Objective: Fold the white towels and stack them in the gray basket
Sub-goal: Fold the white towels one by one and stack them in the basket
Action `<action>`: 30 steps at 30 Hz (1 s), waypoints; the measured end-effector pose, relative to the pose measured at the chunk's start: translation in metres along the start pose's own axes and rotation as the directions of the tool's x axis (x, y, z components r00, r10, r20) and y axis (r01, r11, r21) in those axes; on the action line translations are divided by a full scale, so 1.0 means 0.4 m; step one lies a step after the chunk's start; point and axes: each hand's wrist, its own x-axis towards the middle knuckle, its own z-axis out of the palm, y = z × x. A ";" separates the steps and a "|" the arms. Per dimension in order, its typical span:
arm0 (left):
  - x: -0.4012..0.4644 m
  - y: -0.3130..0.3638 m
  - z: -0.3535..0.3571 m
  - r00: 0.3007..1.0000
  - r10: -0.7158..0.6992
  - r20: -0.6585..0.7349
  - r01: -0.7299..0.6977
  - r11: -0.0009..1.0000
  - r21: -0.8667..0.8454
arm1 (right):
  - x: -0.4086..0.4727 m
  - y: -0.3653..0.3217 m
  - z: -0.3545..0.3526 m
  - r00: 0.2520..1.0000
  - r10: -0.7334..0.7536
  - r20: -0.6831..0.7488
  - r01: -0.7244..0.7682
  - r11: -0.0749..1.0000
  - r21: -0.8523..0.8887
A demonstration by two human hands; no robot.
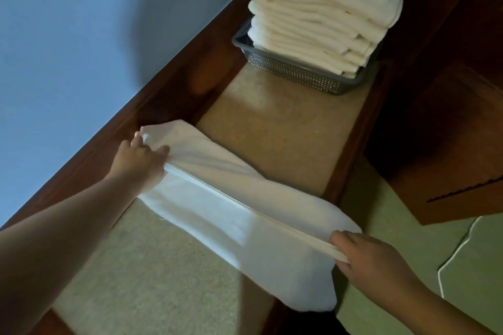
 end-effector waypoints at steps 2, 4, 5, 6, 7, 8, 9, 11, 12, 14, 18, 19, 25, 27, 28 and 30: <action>-0.041 0.021 0.052 0.995 -0.048 0.083 0.052 0.998 -0.043 | -0.016 -0.013 0.043 0.996 -0.026 0.086 0.028 0.999 -0.028; -0.079 0.052 0.103 0.984 -0.095 0.150 0.116 0.984 -0.139 | -0.024 -0.012 0.090 0.991 -0.028 0.132 0.037 0.997 -0.066; -0.093 0.071 0.128 0.978 -0.120 0.172 0.156 0.965 -0.210 | -0.028 -0.009 0.111 0.992 -0.038 0.116 0.046 0.997 -0.066; -0.103 0.089 0.154 0.968 -0.145 0.206 0.204 0.931 -0.303 | -0.034 -0.011 0.123 0.995 -0.025 0.100 0.034 0.995 -0.092; -0.110 0.106 0.173 0.957 -0.177 0.230 0.262 0.868 -0.422 | -0.035 -0.013 0.135 0.996 -0.032 0.081 0.037 0.997 -0.069; -0.113 0.121 0.188 0.940 -0.218 0.263 0.332 0.766 -0.550 | -0.040 -0.011 0.148 0.998 -0.038 0.058 0.042 0.997 -0.067; -0.114 0.136 0.203 0.918 -0.258 0.302 0.397 0.622 -0.674 | -0.044 -0.005 0.161 0.999 -0.045 0.028 0.047 0.998 -0.049; -0.113 0.159 0.198 0.871 -0.301 0.388 0.464 0.247 -0.851 | -0.058 0.003 0.182 0.999 -0.024 0.023 0.025 0.998 -0.065; -0.109 0.162 0.188 0.860 -0.286 0.423 0.455 0.055 -0.889 | -0.068 0.009 0.196 1.000 -0.006 0.015 0.008 0.997 -0.074; -0.093 0.159 0.174 0.838 -0.230 0.495 0.415 -0.319 -0.852 | -0.081 0.016 0.212 1.000 0.002 -0.017 -0.004 0.994 -0.112; -0.040 0.129 0.173 0.701 -0.151 0.696 0.357 -0.772 -0.527 | -0.103 -0.011 0.204 0.992 -0.015 -0.125 0.007 0.998 -0.061; -0.024 0.125 0.177 0.670 -0.156 0.725 0.346 -0.799 -0.492 | -0.108 -0.016 0.208 0.991 -0.021 -0.136 0.014 0.999 -0.052; 0.023 0.095 0.218 0.573 -0.203 0.794 0.293 -0.854 -0.430 | -0.150 -0.008 0.246 0.980 -0.012 -0.199 0.005 0.999 -0.032; 0.008 0.092 0.210 0.481 -0.282 0.830 0.223 -0.877 -0.427 | -0.163 -0.020 0.232 0.959 -0.017 -0.282 0.021 1.000 0.010; -0.003 0.090 0.211 0.417 -0.322 0.850 0.194 -0.882 -0.429 | -0.170 -0.024 0.225 0.948 -0.032 -0.316 0.041 0.999 0.022; -0.014 0.091 0.224 0.408 -0.308 0.859 0.223 -0.879 -0.421 | -0.182 -0.029 0.218 0.933 -0.045 -0.356 0.066 0.997 0.047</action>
